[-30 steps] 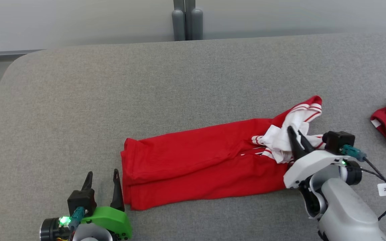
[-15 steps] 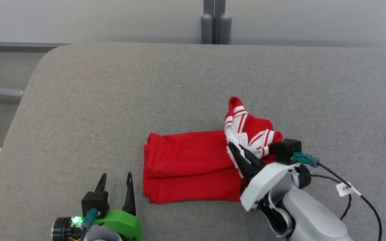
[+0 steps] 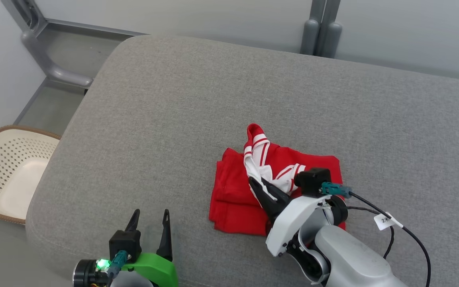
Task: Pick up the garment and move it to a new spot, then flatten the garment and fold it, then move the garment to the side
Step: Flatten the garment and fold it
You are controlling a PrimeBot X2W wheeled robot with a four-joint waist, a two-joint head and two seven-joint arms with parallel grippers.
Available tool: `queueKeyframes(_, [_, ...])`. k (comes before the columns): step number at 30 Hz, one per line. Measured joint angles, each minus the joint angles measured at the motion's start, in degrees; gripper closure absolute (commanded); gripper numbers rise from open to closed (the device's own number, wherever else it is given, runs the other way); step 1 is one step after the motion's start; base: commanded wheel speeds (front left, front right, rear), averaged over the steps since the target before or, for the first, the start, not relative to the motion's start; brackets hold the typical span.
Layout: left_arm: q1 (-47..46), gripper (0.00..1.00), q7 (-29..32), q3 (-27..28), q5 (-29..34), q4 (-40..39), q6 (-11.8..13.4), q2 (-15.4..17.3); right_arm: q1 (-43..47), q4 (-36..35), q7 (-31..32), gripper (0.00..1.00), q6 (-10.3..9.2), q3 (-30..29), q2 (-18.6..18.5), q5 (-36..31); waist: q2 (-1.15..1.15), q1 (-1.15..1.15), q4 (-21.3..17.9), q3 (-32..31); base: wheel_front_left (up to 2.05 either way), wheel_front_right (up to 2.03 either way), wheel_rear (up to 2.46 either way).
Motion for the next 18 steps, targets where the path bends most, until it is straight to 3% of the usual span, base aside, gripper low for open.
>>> queueKeyframes(1, [0.00,0.00,0.00,-0.08,-0.09,-0.04,0.23,0.00,-0.30,0.15,-0.30,0.00,0.00,0.24,0.10,0.40,0.00,0.00,0.50,0.04,0.00,0.00,0.00])
queueKeyframes(9, [-0.01,0.00,0.00,-0.02,-0.63,-0.34,1.02,0.01,-2.47,1.64,-4.59,0.00,0.00,-1.13,0.56,0.13,0.00,0.00,-0.08,0.27,0.00,0.00,0.00])
queueKeyframes(14, [-0.03,0.00,0.00,0.75,-0.46,-0.64,1.30,-0.01,-2.71,2.68,-5.71,0.00,0.00,-8.64,0.24,-4.99,0.00,0.00,-2.46,0.12,0.00,0.00,0.00])
queueKeyframes(18, [-0.10,0.00,0.00,1.49,0.09,-1.14,1.33,-0.01,-1.15,-0.74,-5.84,0.00,0.01,-17.42,0.27,-11.25,0.00,0.00,-4.74,0.00,0.00,0.00,0.00])
